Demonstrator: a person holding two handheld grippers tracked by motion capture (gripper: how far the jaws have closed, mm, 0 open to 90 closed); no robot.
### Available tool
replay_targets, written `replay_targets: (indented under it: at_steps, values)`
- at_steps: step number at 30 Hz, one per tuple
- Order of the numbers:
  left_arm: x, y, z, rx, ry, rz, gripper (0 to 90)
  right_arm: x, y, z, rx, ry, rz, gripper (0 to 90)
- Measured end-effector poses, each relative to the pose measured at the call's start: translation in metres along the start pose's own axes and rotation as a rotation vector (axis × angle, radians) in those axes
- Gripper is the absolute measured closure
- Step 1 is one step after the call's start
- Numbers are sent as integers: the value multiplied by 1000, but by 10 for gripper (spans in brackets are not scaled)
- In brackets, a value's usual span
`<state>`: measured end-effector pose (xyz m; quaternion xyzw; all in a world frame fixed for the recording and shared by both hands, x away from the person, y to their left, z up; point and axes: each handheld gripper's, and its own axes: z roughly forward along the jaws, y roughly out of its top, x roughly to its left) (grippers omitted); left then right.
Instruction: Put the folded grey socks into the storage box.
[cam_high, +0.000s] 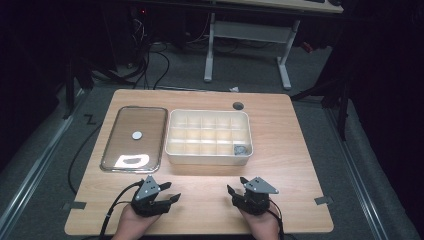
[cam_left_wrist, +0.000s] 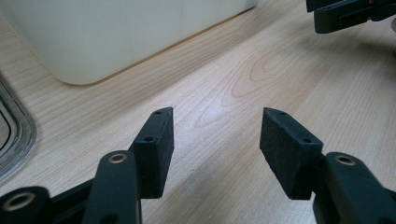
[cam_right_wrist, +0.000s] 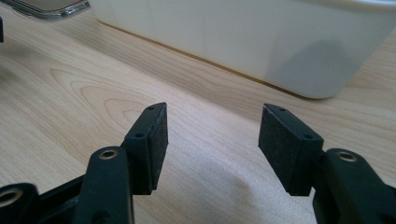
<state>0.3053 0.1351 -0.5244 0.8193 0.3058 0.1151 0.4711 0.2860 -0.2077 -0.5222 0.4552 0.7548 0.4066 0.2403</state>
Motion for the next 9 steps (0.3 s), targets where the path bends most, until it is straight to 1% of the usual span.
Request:
replay_targets:
  at_steps: [9]
  values:
    - [1,0,0,-1,1,3,452,2,0,0,0,-7,1,431]
